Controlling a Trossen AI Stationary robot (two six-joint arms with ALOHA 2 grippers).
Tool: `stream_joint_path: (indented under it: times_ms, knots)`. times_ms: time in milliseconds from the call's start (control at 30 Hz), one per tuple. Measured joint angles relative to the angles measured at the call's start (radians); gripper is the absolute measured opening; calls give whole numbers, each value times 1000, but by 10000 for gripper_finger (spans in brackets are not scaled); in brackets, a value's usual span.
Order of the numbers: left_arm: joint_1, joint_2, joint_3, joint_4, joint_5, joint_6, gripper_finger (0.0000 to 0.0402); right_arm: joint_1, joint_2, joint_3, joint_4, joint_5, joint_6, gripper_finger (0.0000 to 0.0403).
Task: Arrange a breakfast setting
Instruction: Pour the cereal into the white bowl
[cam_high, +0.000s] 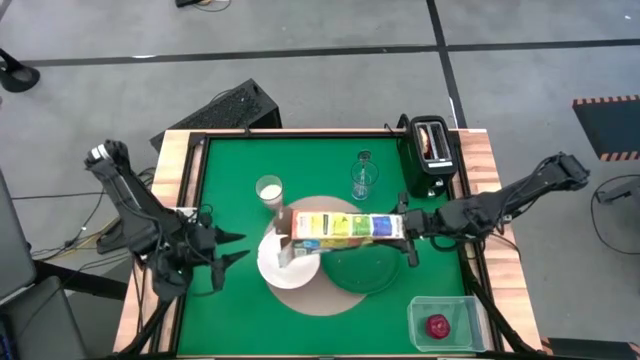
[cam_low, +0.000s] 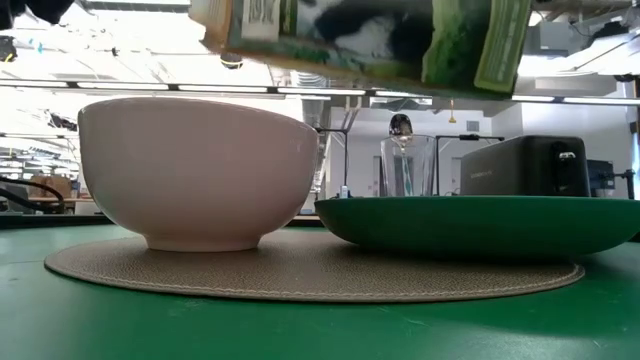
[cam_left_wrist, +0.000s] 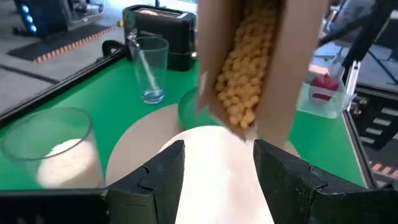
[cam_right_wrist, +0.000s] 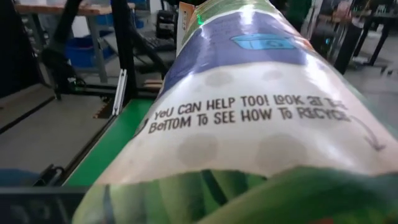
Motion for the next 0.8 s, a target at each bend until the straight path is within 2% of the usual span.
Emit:
stream_joint_path:
  times_ms: [167, 333, 800]
  knots:
    - [2, 20, -47, 134, -16, 94, 178, -11, 42, 19, -36, -25, 41, 240]
    - [2, 39, -75, 165, -87, 93, 178, -17, 91, 72, -71, -33, 32, 240]
    - [2, 43, -102, 210, -98, 89, 178, -46, 95, 89, -136, -52, 52, 240]
